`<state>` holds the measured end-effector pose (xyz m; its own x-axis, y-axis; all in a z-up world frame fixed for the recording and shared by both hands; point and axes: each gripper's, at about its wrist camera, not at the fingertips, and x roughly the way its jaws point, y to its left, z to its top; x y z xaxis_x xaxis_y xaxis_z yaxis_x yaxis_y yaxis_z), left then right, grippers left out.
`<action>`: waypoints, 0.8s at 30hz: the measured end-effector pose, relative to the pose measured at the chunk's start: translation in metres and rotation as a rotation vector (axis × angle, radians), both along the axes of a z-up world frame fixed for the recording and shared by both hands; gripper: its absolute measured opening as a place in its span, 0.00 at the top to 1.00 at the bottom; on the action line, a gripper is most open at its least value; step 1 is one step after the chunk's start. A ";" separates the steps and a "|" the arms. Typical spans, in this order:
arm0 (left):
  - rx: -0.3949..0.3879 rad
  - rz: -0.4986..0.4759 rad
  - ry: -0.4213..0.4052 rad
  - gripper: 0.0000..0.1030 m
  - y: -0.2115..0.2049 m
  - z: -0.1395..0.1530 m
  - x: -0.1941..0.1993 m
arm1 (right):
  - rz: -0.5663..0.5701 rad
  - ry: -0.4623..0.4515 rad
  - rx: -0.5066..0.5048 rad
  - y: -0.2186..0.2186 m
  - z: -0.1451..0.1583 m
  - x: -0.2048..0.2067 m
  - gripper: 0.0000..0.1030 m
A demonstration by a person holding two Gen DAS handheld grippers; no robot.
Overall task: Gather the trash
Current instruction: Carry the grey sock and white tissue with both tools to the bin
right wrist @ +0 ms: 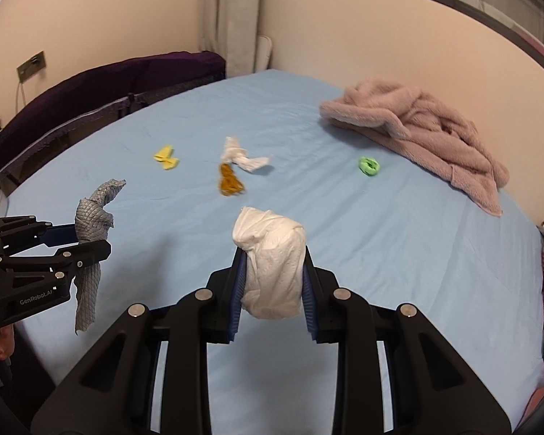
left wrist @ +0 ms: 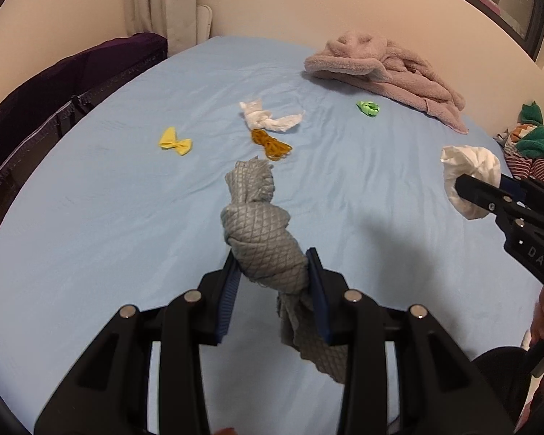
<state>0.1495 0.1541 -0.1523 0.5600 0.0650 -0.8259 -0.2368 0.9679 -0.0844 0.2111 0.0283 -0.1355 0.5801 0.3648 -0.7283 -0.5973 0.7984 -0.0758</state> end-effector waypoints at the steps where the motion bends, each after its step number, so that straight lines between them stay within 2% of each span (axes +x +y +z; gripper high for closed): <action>1: 0.006 0.009 -0.003 0.64 0.005 0.004 -0.008 | 0.015 -0.002 0.004 0.005 0.005 -0.008 0.74; 14: 0.053 0.161 -0.054 0.64 0.066 0.060 -0.122 | 0.222 -0.016 0.023 0.089 0.043 -0.101 0.74; 24: 0.106 0.359 -0.079 0.64 0.141 0.096 -0.221 | 0.463 -0.014 0.058 0.200 0.069 -0.173 0.74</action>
<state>-0.0718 0.2949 -0.0561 0.5479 0.3515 -0.7591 -0.5588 0.8291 -0.0195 0.0377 0.2281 -0.0670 0.3559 0.6275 -0.6925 -0.8912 0.4510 -0.0493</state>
